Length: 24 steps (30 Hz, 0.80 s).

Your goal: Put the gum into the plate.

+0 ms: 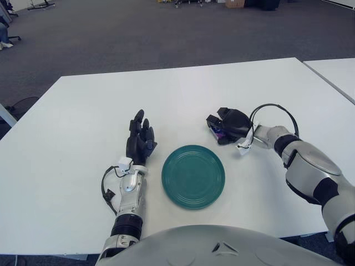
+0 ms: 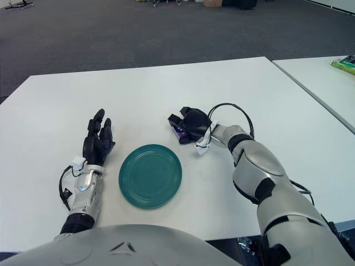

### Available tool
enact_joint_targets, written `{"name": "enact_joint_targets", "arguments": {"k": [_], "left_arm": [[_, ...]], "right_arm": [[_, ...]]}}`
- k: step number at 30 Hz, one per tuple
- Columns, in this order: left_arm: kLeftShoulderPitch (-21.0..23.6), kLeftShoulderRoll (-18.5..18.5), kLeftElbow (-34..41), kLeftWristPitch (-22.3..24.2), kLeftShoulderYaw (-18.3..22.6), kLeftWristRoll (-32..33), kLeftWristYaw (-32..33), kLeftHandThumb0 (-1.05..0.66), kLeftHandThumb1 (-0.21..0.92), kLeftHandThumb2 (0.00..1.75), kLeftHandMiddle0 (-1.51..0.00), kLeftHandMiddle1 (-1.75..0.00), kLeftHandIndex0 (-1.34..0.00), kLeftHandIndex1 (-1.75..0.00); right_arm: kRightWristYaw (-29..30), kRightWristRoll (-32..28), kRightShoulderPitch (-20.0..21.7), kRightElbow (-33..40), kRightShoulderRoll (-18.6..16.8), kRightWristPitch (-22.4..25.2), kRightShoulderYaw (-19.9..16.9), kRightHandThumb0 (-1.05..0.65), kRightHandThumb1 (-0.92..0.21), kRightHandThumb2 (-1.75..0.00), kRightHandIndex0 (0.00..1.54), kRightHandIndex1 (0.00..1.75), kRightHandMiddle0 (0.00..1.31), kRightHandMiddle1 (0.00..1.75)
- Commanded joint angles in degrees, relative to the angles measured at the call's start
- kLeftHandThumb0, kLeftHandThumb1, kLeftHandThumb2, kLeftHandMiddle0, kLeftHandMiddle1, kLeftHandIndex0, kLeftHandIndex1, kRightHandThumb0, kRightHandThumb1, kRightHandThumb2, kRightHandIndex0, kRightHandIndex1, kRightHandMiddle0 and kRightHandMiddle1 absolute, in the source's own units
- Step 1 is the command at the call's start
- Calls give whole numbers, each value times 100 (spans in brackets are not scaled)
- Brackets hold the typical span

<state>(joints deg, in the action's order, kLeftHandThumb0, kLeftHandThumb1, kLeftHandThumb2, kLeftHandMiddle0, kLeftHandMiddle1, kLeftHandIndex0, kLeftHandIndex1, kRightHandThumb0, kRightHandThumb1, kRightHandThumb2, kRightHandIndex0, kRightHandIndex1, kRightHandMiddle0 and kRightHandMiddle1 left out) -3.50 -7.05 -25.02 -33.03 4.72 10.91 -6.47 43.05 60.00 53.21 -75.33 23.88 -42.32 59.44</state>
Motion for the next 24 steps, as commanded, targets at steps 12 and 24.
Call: {"name": "enact_joint_targets", "arguments": {"k": [12,24], "left_arm": [[-615,-212,-556,-73,-38,-315,168,-82,92,68,-21,0,0,-52],[-604,-177,-605,-122,-40,-467,236,-82,92,72,-21,0,0,-50]], "right_arm": [[-572,-667,938,1419,578,-545,-1359,-45,-42,-118,112,175,53,175],[-1531,-979,113,3776,1010,-793,-2222,-45,-40,-121,118,175,55,175]]}}
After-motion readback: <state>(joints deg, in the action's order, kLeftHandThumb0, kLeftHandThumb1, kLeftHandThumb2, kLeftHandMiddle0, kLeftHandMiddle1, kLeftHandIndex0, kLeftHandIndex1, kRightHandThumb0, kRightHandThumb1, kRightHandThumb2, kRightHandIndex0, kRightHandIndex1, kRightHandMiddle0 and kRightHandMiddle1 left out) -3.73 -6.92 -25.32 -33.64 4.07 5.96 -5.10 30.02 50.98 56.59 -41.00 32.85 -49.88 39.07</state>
